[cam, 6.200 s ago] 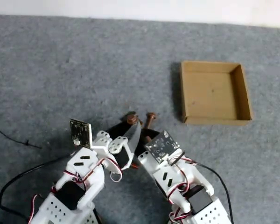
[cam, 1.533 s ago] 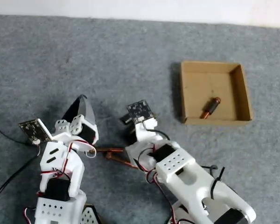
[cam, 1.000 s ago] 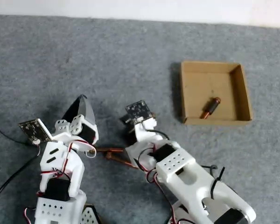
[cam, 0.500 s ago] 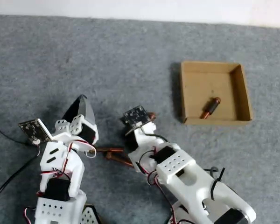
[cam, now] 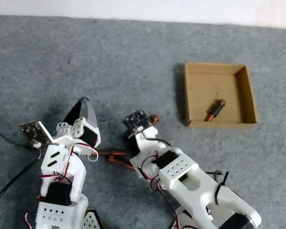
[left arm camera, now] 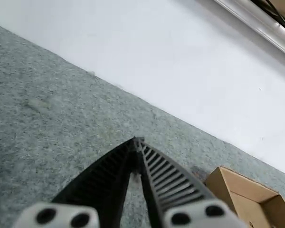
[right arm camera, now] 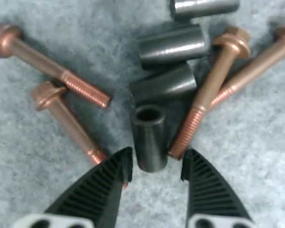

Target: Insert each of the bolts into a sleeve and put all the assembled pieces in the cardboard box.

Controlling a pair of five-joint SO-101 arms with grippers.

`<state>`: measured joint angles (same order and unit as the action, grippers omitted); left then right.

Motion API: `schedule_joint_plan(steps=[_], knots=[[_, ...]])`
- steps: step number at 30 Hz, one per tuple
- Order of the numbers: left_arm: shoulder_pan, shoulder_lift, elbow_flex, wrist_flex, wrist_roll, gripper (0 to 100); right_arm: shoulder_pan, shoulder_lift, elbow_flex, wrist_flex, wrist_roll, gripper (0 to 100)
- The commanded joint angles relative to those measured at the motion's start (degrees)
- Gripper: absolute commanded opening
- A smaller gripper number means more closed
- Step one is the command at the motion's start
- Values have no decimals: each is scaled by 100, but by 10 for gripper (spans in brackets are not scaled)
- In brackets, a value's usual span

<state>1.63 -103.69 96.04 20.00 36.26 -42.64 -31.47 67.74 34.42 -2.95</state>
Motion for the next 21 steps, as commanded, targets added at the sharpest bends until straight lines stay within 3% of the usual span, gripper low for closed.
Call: schedule_joint_plan(steps=[1,13,18,21], knots=[[-66,-22,110,-105,18,7,-31,-145,75,-426,53,155],[-75,-40,110,-105,18,7,-31,-145,145,-462,53,146],[-75,-40,110,-105,18,7,-31,-154,136,-462,53,5],[-75,-31,110,-105,18,7,-31,-154,145,-462,53,10]])
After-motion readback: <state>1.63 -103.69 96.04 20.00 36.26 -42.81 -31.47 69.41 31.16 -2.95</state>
